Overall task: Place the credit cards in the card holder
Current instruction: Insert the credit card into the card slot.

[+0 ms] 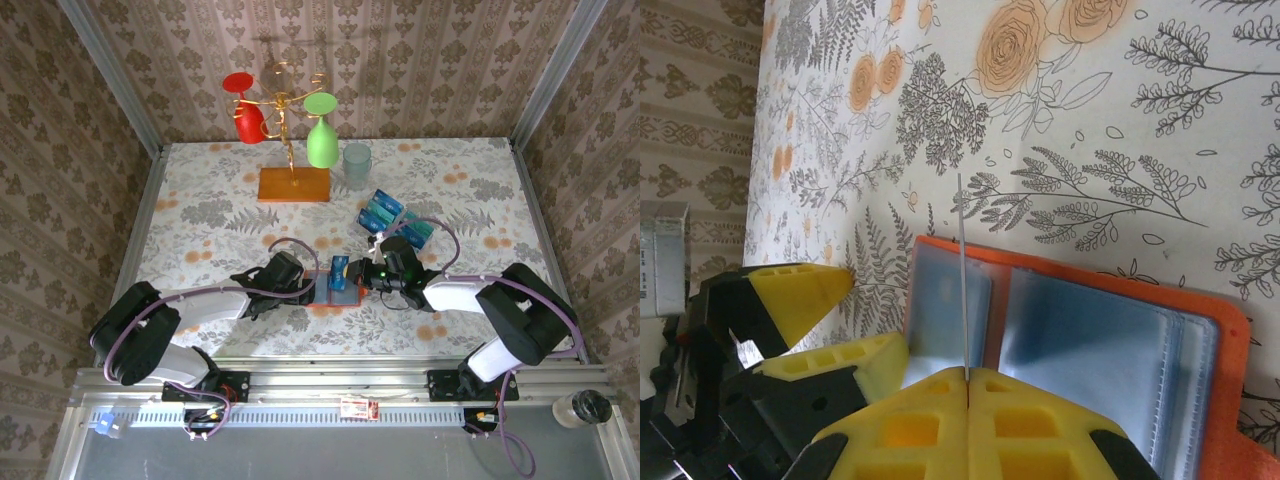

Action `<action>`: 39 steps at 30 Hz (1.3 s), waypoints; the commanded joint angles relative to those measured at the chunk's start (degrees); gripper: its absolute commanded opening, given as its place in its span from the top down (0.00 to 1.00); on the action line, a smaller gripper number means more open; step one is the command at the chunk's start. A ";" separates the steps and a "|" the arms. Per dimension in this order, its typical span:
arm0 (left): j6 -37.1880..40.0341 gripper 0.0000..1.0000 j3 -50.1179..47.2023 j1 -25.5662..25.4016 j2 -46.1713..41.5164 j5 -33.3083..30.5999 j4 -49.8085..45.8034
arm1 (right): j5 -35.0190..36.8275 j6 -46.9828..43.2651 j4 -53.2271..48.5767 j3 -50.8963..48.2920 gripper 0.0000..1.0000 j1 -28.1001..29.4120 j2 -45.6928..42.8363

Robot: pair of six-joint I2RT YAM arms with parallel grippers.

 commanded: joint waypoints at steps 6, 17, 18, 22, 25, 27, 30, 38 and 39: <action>-1.32 0.00 -1.80 -0.26 -0.11 -0.81 -2.79 | 1.38 0.62 2.79 -1.15 1.00 0.46 1.88; -1.41 0.00 -2.02 -0.33 -0.07 -0.81 -2.59 | -0.37 1.66 4.61 -1.61 1.00 0.59 3.77; -1.41 0.00 -1.97 -0.29 0.03 -0.85 -2.54 | -0.76 1.67 4.84 -1.62 1.00 0.55 4.06; -1.41 0.00 -1.97 -0.35 0.17 -0.80 -2.51 | -1.74 2.16 5.65 -1.52 1.00 0.61 4.95; -1.41 0.00 -1.97 -0.27 0.15 -0.84 -2.43 | -2.18 2.41 6.16 -1.45 1.00 0.70 5.31; -1.41 0.00 -2.06 -0.30 0.13 -0.86 -2.43 | -2.47 2.64 6.30 -1.52 1.00 0.78 5.44; -1.45 0.00 -2.15 -0.32 0.16 -0.80 -2.32 | -2.80 2.73 6.27 -1.76 1.00 0.95 5.31; -1.45 0.00 -2.15 -0.32 0.13 -0.73 -2.21 | -2.66 2.82 5.84 -3.09 1.00 1.31 4.48; -1.42 0.00 -2.12 -0.35 0.15 -0.71 -2.23 | -2.66 2.83 5.77 -3.31 1.00 1.31 4.36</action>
